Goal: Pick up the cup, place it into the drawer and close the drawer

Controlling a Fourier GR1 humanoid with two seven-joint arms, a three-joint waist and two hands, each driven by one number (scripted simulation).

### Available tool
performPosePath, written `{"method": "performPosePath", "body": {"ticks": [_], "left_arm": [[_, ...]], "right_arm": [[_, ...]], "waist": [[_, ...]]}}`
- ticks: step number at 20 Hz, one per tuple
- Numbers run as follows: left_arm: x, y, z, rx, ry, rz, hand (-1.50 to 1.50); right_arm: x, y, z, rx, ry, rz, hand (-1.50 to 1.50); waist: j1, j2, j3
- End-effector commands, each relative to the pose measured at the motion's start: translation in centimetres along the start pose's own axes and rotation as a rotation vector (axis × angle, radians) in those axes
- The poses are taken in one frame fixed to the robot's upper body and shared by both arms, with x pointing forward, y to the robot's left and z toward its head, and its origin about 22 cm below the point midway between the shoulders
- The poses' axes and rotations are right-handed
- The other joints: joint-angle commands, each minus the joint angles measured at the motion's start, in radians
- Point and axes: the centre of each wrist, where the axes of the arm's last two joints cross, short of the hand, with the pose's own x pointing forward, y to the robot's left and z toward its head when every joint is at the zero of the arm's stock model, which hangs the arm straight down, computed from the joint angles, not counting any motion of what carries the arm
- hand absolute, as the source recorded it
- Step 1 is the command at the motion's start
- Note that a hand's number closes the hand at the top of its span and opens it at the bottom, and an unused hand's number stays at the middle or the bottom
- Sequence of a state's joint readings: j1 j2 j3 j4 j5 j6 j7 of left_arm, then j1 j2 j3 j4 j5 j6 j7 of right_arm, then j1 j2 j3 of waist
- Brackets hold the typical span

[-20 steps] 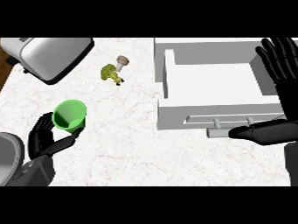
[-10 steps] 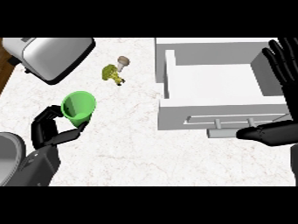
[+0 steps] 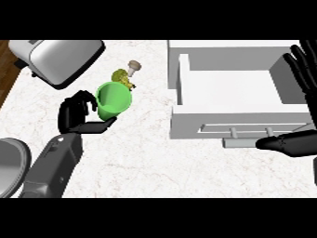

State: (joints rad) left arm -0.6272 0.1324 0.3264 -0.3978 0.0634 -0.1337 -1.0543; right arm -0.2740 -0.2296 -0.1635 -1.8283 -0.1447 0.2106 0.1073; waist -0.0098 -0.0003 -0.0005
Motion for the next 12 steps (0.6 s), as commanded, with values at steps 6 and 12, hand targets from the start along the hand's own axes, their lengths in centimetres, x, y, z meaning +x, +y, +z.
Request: {"method": "performPosePath", "body": {"ticks": [6,12], "left_arm": [[5.5,-8.1,-9.6,-0.235,-0.120,0.083,1.50],[11.4,-15.2,-14.4,-0.277,-0.089,0.077,1.50]], "right_arm": [[0.3,0.3,0.2,-0.034,0.015,0.020,-1.50],[0.4,1.6,-0.3,-0.029,0.013,0.021,-1.50]], "waist": [[0.020,-0.009,0.001],[0.019,-0.009,0.001]]}}
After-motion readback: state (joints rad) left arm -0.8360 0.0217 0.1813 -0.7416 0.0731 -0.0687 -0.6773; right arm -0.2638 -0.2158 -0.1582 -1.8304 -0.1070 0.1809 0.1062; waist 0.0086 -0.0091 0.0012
